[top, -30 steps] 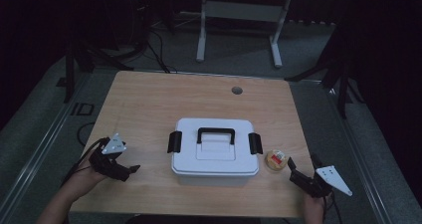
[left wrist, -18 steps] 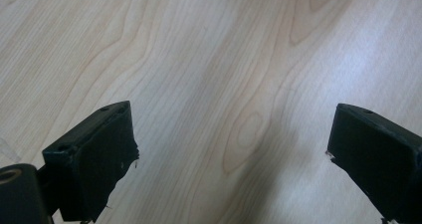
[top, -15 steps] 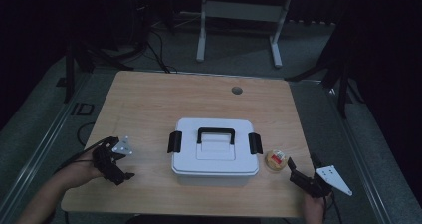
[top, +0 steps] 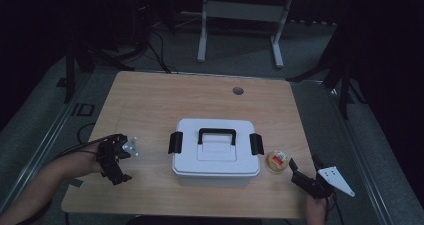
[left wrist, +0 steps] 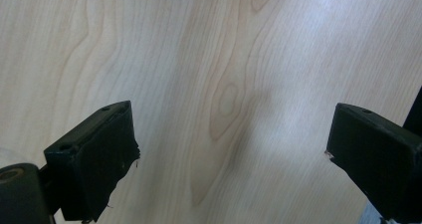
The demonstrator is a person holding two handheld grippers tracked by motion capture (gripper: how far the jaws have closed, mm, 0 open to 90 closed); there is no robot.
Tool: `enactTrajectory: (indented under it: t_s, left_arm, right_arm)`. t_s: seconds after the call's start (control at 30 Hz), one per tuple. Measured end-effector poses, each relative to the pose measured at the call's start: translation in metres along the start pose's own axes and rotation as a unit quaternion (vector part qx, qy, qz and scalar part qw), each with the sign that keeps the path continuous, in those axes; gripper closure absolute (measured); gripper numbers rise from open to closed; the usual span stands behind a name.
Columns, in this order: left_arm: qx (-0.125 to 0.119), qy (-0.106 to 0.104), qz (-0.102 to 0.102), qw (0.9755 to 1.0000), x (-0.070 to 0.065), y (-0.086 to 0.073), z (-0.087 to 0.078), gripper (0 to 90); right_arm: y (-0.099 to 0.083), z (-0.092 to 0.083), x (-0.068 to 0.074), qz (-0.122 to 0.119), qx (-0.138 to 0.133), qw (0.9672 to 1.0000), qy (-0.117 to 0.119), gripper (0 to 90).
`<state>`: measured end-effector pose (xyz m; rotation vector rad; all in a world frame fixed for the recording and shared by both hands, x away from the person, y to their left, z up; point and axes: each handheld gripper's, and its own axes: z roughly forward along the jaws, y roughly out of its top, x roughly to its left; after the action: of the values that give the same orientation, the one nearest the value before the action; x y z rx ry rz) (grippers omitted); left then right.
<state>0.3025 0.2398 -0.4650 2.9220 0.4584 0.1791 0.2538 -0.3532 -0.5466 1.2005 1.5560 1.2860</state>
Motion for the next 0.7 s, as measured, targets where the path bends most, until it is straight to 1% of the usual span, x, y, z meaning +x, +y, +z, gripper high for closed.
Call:
enactTrajectory:
  t_s: [0.03, 0.1, 0.17, 0.23, 0.27, 0.37, 0.5, 0.53, 0.57, 0.63, 0.67, 0.7]
  left_arm:
    - [0.000, 0.000, 0.000, 1.0000, 0.000, 0.000, 0.000, 4.7]
    - [0.014, 0.003, 0.006, 0.9999, 0.002, 0.004, -0.007, 4.7]
    - [0.023, 0.005, 0.011, 0.9997, 0.003, 0.008, -0.012, 4.7]
    - [0.028, 0.001, 0.017, 0.9995, 0.004, 0.011, -0.018, 4.7]
    - [0.029, 0.000, 0.023, 0.9993, 0.004, 0.013, -0.021, 4.7]
    - [0.025, -0.008, 0.024, 0.9994, 0.004, 0.018, -0.029, 4.7]
    - [0.025, -0.001, 0.031, 0.9992, 0.004, 0.024, -0.038, 4.7]
    - [0.031, 0.000, 0.035, 0.9989, 0.005, 0.026, -0.040, 4.7]
    - [0.035, 0.000, 0.035, 0.9988, 0.004, 0.027, -0.042, 4.7]
    - [0.034, -0.003, 0.037, 0.9987, 0.004, 0.029, -0.044, 4.7]
    - [0.030, -0.012, 0.037, 0.9988, 0.004, 0.032, -0.049, 4.7]
    - [0.025, -0.012, 0.038, 0.9989, 0.005, 0.034, -0.051, 4.9]
  right_arm:
    - [0.000, 0.000, 0.000, 0.000, 0.000, 1.0000, 0.000, 12.3]
    - [0.000, 0.000, 0.000, 0.001, 0.000, 1.0000, 0.002, 12.3]
    - [0.000, 0.000, 0.000, 0.000, 0.001, 1.0000, 0.001, 12.3]
    - [0.000, 0.000, 0.000, 0.002, 0.000, 1.0000, 0.002, 12.3]
    - [0.000, 0.000, 0.000, 0.002, 0.001, 1.0000, 0.002, 12.3]
    - [0.000, 0.000, 0.000, 0.003, 0.000, 1.0000, 0.004, 12.3]
    - [0.000, 0.000, 0.000, 0.002, 0.001, 1.0000, 0.004, 12.3]
    - [0.000, 0.001, 0.000, 0.002, 0.002, 1.0000, 0.004, 12.3]
    - [0.000, 0.001, 0.000, 0.001, 0.002, 1.0000, 0.004, 12.3]
    - [0.000, 0.001, 0.000, 0.002, 0.002, 1.0000, 0.004, 12.3]
    - [0.000, 0.001, 0.000, 0.001, 0.002, 1.0000, 0.004, 12.3]
    - [-0.001, 0.001, 0.000, 0.002, 0.003, 1.0000, 0.005, 12.3]
